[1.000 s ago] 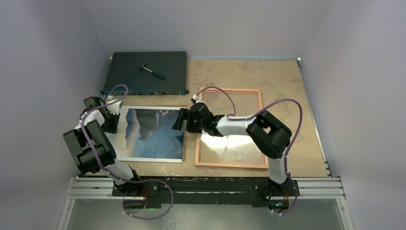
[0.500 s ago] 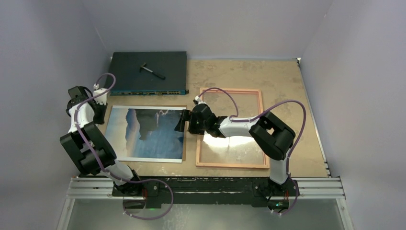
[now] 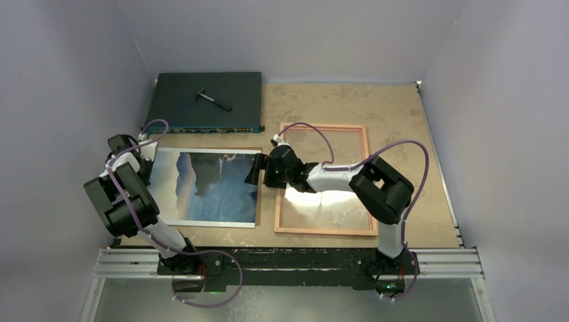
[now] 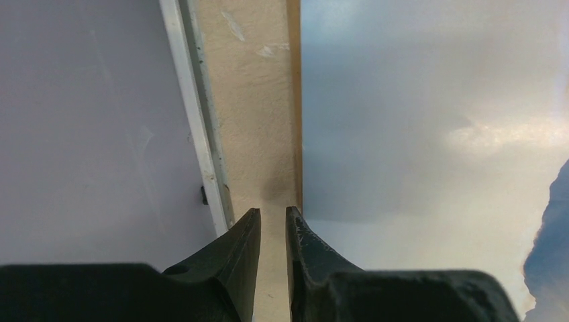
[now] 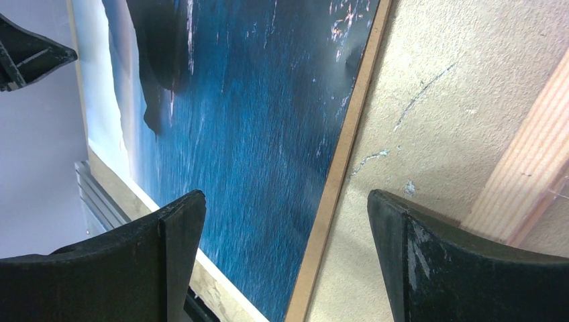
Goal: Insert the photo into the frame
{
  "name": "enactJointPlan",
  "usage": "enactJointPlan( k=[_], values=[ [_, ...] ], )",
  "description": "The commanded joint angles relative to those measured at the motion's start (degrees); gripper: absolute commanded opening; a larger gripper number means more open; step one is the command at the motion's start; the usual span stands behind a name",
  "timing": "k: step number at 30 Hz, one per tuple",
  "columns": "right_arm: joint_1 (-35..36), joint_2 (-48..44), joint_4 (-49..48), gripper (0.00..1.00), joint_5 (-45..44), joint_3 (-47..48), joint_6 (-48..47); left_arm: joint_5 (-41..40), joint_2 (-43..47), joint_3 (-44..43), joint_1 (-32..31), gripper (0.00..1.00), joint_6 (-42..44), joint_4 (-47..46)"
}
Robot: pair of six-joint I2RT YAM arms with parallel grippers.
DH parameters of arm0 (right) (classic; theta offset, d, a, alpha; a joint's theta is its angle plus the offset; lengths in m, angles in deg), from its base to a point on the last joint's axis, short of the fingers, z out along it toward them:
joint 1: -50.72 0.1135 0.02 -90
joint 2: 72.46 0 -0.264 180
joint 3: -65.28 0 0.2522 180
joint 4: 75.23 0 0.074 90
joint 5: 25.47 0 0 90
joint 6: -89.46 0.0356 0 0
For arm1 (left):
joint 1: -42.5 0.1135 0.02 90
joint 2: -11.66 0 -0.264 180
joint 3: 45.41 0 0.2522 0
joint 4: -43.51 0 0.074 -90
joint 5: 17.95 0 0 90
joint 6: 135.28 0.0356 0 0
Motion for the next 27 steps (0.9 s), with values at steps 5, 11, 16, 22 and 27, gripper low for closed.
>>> enactJointPlan(
  k=[5,11,16,22,27],
  values=[
    [-0.01,2.42,5.44,0.94,-0.70,-1.38,-0.32,2.01,1.35,3.80,0.20,0.18,-0.67,-2.03],
    [0.28,2.94,4.08,0.93,0.59,-1.94,0.57,3.30,2.36,4.65,-0.84,0.18,-1.85,-1.25],
    [0.66,3.88,2.68,0.93,1.79,-2.32,1.38,3.29,4.44,5.20,-2.64,0.18,-2.80,-0.73],
    [1.10,5.00,1.23,0.93,3.30,-2.31,2.13,2.56,5.81,6.62,-4.53,0.17,-3.54,-1.42],
    [1.59,5.66,0.98,0.93,3.71,-2.08,2.62,1.30,5.56,8.50,-6.60,0.16,-4.37,-3.26]
  ],
)
